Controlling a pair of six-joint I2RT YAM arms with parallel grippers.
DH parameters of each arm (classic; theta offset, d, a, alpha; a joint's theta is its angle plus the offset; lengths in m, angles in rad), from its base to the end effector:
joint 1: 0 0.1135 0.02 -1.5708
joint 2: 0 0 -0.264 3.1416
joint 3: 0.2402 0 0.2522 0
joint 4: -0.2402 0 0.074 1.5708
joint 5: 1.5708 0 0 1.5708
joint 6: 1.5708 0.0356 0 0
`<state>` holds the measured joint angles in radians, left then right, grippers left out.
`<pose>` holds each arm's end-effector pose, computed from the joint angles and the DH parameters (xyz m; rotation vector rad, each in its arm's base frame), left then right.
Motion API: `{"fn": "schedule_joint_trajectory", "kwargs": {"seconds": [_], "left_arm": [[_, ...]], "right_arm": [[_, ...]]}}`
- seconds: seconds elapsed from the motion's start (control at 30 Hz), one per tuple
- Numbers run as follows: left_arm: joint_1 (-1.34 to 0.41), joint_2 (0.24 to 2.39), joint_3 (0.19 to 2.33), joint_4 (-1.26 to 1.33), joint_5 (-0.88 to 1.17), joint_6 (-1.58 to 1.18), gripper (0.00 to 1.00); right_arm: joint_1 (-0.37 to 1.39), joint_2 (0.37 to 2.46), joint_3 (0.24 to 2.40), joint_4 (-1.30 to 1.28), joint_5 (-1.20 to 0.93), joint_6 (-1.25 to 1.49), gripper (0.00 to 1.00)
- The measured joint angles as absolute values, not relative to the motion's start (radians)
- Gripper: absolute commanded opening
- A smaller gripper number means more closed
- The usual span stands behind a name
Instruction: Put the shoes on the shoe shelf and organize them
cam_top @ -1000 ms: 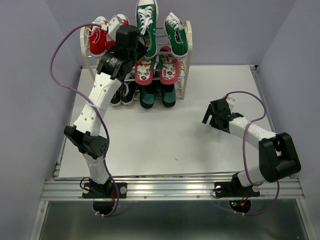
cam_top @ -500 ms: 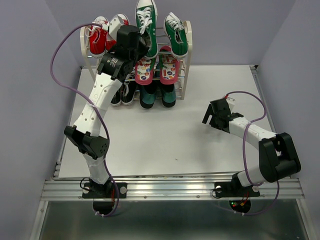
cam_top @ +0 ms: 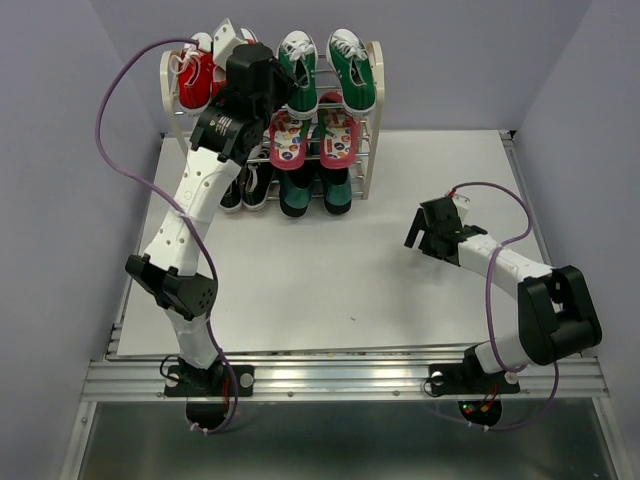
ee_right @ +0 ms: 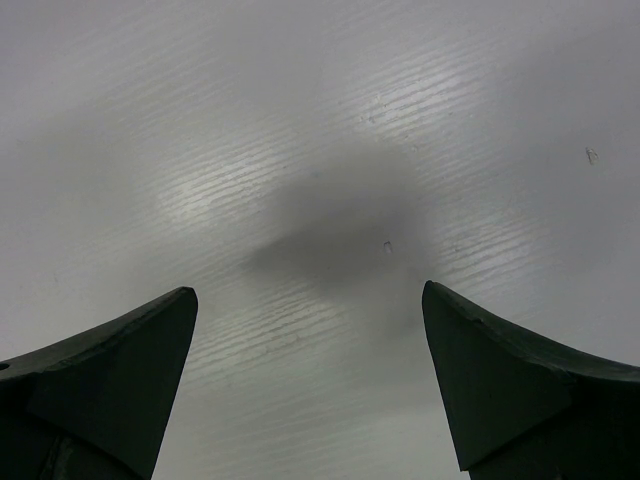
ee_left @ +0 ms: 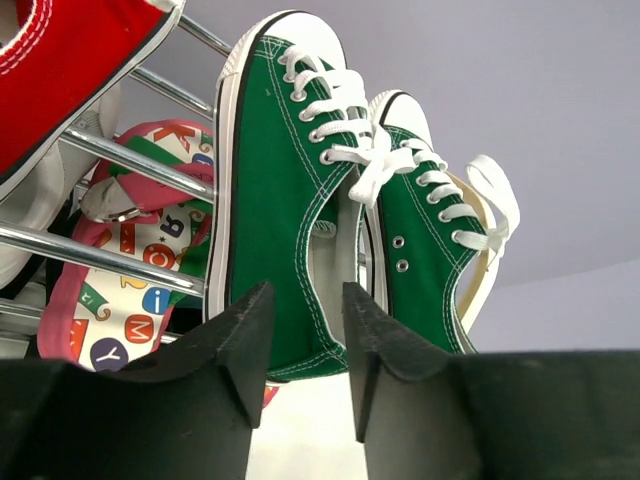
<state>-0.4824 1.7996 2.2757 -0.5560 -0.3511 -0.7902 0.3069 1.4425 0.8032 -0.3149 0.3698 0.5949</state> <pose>0.3398 -0.1641 0.5276 -0.5256 1.6065 -0.6770 0.2714 0.0725 0.1899 0.4924 2.3862 -0.0719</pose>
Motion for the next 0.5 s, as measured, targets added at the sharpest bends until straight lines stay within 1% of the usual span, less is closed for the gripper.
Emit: {"fn": "schedule_joint_trajectory", "kwargs": {"seconds": [0.03,0.17,0.2,0.23,0.33,0.43,0.5], "left_arm": [[-0.482,1.799,2.276,-0.556,-0.352,-0.785,0.57],[-0.482,1.797,2.276,-0.557,-0.341,-0.759,0.67],[-0.482,1.795,2.276,-0.557,-0.327,-0.745,0.77],[-0.482,1.792,2.275,-0.557,-0.316,-0.735,0.99],[-0.482,1.760,2.247,-0.550,-0.276,-0.696,0.99],[-0.483,1.667,2.143,-0.536,-0.241,-0.655,0.99],[-0.483,1.569,2.025,-0.512,-0.229,-0.625,0.99]], "right_arm": [[0.307,1.441,0.803,-0.315,0.369,0.590,1.00],[0.307,1.411,0.803,-0.314,0.351,0.564,1.00],[0.307,1.382,0.803,-0.314,0.340,0.556,1.00],[0.307,1.357,0.803,-0.312,0.327,0.548,1.00],[0.307,1.254,0.812,-0.282,0.259,0.504,1.00],[0.307,1.168,0.874,-0.238,0.125,0.430,1.00],[0.310,1.144,0.952,-0.209,0.029,0.381,1.00]]}}
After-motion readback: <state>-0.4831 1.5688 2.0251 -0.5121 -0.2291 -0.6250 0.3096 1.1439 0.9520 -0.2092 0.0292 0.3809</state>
